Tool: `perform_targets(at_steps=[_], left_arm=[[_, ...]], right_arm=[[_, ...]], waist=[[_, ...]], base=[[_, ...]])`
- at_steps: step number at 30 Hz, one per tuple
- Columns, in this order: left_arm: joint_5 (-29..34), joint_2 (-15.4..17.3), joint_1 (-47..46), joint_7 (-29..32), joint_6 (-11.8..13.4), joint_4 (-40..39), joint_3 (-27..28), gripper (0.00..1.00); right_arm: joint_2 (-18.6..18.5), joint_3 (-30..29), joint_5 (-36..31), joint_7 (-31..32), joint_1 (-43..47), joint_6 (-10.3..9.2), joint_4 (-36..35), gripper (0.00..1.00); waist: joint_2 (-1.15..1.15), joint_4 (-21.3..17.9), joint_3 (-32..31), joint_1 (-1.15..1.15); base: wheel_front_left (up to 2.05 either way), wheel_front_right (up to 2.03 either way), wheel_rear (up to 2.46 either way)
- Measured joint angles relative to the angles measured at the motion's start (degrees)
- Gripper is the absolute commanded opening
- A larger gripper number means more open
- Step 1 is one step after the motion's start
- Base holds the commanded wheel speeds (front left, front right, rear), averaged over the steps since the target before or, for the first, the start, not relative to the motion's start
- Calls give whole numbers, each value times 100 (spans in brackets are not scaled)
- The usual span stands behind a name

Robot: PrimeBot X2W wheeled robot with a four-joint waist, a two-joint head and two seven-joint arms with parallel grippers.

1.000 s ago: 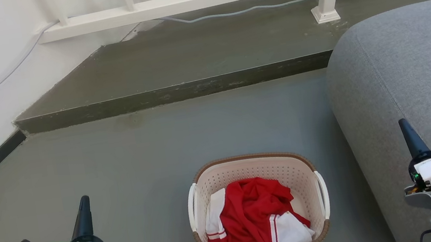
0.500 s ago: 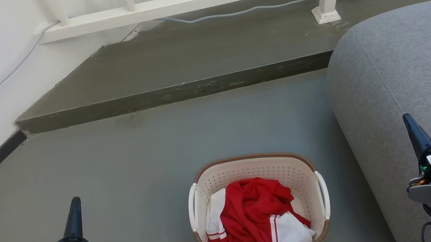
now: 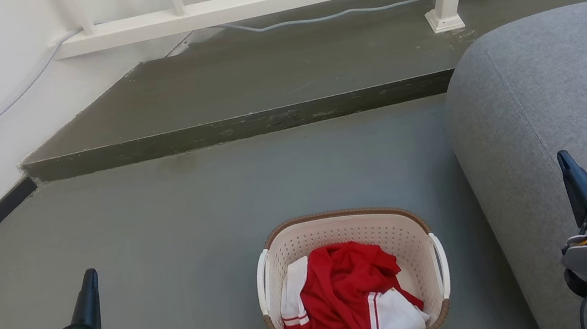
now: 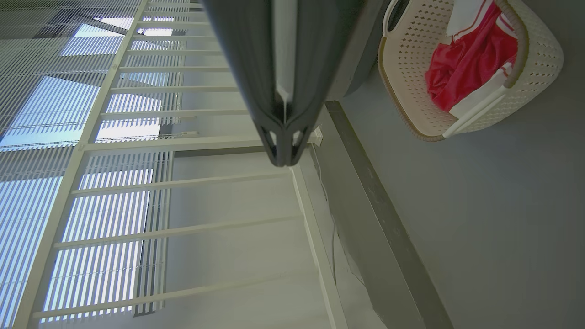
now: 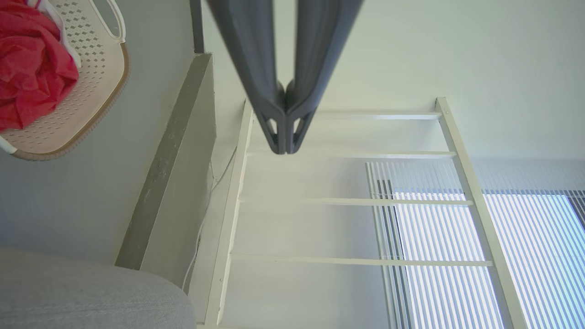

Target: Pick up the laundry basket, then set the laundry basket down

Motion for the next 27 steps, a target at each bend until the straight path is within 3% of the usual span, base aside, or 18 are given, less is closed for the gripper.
perform_targets(at_steps=[6, 27], left_arm=[[-443, -3, -1, 125, -45, -3, 102, 0], [-458, -11, -1, 125, -46, -8, 129, 0]], right_arm=[[47, -108, 458, 101, -5, 2, -3, 0], [48, -116, 476, 100, -18, 2, -11, 0]], waist=[[0, 3, -2, 0], [0, 3, -2, 0]], base=[[0, 0, 0], [0, 0, 0]])
